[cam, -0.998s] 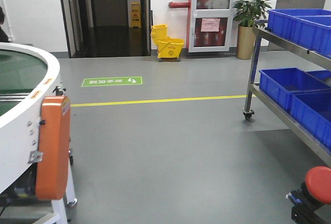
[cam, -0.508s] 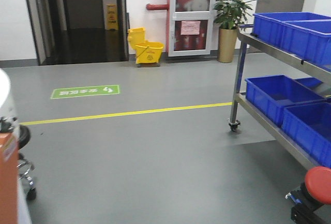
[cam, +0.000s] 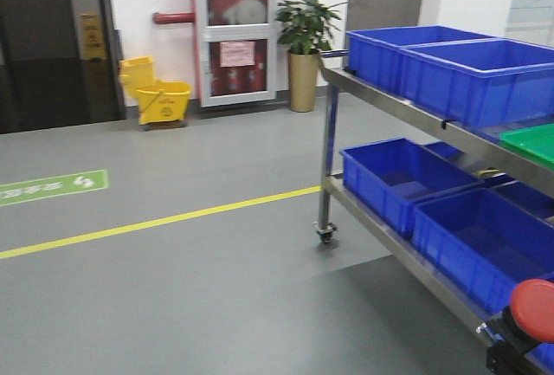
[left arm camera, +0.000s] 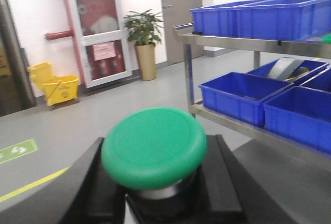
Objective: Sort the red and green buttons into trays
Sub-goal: 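Drive the base to the cart holding the green and red trays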
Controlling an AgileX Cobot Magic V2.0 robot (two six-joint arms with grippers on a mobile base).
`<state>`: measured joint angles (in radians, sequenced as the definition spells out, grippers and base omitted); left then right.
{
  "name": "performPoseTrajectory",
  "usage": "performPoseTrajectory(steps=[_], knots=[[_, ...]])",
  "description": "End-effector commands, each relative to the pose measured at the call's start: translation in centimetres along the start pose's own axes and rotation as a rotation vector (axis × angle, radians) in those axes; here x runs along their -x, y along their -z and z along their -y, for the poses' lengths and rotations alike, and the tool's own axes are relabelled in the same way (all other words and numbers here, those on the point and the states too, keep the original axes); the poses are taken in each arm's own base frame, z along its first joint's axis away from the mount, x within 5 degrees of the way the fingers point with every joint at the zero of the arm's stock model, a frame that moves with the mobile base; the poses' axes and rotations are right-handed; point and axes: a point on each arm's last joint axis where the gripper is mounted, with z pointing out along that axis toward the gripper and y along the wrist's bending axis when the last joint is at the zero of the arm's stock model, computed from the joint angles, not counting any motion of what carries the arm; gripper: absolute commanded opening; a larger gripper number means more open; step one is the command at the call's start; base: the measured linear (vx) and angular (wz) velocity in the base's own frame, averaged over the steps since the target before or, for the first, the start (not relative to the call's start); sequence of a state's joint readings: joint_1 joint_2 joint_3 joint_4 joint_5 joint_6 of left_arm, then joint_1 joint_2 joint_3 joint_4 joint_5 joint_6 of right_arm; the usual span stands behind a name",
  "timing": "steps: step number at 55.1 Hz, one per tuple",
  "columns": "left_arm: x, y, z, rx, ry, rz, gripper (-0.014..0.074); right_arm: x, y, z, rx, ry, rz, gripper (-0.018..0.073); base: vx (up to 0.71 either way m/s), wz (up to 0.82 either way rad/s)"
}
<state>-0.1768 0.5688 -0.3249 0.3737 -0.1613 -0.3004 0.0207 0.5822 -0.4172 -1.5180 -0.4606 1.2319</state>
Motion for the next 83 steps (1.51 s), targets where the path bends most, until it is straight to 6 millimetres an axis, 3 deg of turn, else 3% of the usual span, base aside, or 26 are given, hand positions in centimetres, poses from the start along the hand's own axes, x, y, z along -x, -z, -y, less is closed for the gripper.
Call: performPoseTrajectory(steps=[1,51,83], knots=[[1.75,0.0,0.15,-0.023,0.019,0.109,-0.0003,1.23,0.1,0.3,-0.01,-0.018,0.046,-0.0008,0.59,-0.39],[1.75,0.0,0.15,-0.023,0.019,0.109,-0.0003,1.23,0.1,0.3,-0.01,-0.018,0.046,-0.0008,0.54,-0.21],[1.74,0.0,0.15,-0.023,0.019,0.107,-0.0003,1.23,0.1,0.3,-0.01,-0.018,0.046,-0.0008,0.4,-0.73]])
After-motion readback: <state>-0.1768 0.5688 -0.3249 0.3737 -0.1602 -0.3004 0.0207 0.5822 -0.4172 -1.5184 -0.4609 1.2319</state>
